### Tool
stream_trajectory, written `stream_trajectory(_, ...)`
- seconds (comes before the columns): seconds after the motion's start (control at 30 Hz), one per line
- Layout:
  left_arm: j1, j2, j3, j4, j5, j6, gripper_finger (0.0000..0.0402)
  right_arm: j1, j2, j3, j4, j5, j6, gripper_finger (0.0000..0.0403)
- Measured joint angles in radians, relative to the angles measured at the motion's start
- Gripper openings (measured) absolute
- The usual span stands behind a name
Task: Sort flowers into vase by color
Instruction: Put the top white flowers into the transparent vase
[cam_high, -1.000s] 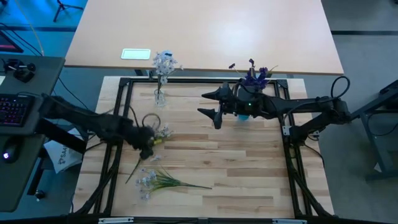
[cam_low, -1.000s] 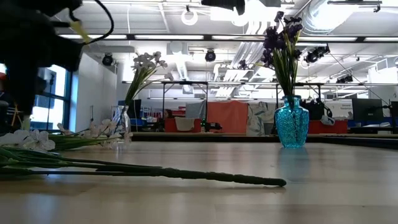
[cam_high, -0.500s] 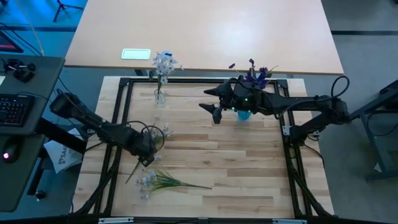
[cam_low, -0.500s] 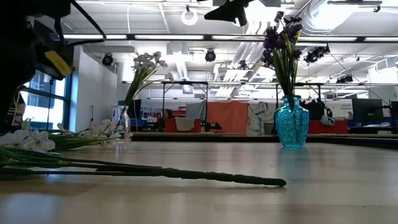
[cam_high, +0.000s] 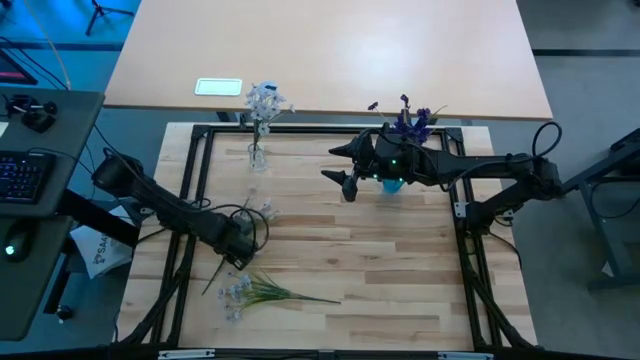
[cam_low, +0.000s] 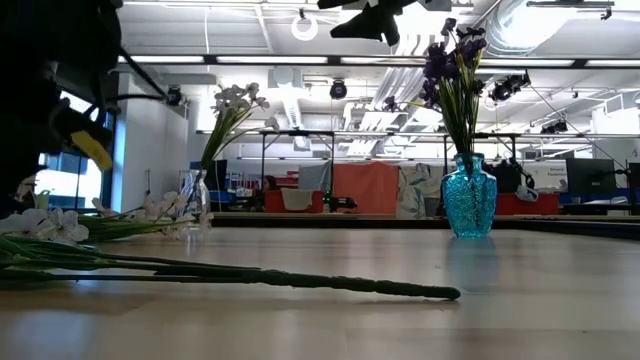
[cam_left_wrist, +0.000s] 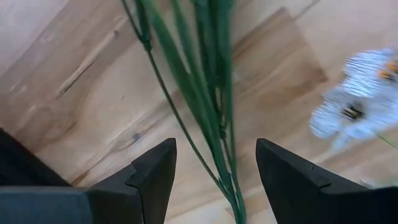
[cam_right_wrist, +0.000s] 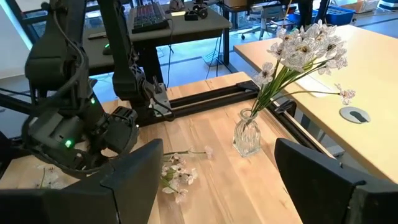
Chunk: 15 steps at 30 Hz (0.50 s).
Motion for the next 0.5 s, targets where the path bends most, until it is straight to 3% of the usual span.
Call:
stream_trajectory(0.23,0.008,-0.011,-0.099,0.123,0.04,-0.089,0.0206,0.0,0.0,0.0,-0.005,-0.001,0.009,0.0304)
stream_trajectory(0.37,0.027,-0.017,-0.103,0.13,0.024,-0.048,0.0202,0.0,0.0,0.0,-0.008,-0.004,0.008,0.0304)
stream_trajectory(0.5,0.051,-0.019,-0.101,0.15,0.033,0.009,0.0145,0.0,0.0,0.0,-0.009,-0.005,0.008,0.0304)
